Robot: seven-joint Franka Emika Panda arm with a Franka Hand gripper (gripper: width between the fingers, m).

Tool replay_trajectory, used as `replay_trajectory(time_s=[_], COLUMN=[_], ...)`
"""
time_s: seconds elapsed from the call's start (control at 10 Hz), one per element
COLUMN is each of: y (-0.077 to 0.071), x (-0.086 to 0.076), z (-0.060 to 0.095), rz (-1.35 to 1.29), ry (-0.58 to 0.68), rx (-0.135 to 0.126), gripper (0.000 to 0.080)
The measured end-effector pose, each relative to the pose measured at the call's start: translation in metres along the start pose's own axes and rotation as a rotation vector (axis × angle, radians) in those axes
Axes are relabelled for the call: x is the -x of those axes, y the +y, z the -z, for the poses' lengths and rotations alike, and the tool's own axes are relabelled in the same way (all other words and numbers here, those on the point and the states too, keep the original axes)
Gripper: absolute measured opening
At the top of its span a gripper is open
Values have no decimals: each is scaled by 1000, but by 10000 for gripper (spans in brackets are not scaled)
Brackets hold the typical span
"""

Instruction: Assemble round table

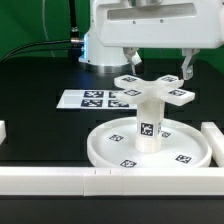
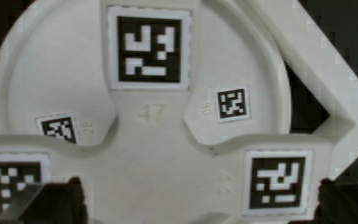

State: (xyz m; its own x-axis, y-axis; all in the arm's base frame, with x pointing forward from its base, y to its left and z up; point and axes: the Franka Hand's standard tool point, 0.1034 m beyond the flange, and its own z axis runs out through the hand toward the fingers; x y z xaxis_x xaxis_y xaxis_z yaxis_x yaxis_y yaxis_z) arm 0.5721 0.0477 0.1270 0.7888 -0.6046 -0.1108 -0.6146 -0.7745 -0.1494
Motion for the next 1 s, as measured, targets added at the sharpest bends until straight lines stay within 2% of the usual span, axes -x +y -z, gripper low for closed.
replay_trajectory(time_s=[0.2,0.4,0.6,1.0], y=[0,0,-2,-2], x=[0,1,0,-2], z=[0,-1,1,0], rz=[148,446,673,946], ry=[0,16,8,-8], rx=[1,60,71,74], gripper=[649,649,649,649])
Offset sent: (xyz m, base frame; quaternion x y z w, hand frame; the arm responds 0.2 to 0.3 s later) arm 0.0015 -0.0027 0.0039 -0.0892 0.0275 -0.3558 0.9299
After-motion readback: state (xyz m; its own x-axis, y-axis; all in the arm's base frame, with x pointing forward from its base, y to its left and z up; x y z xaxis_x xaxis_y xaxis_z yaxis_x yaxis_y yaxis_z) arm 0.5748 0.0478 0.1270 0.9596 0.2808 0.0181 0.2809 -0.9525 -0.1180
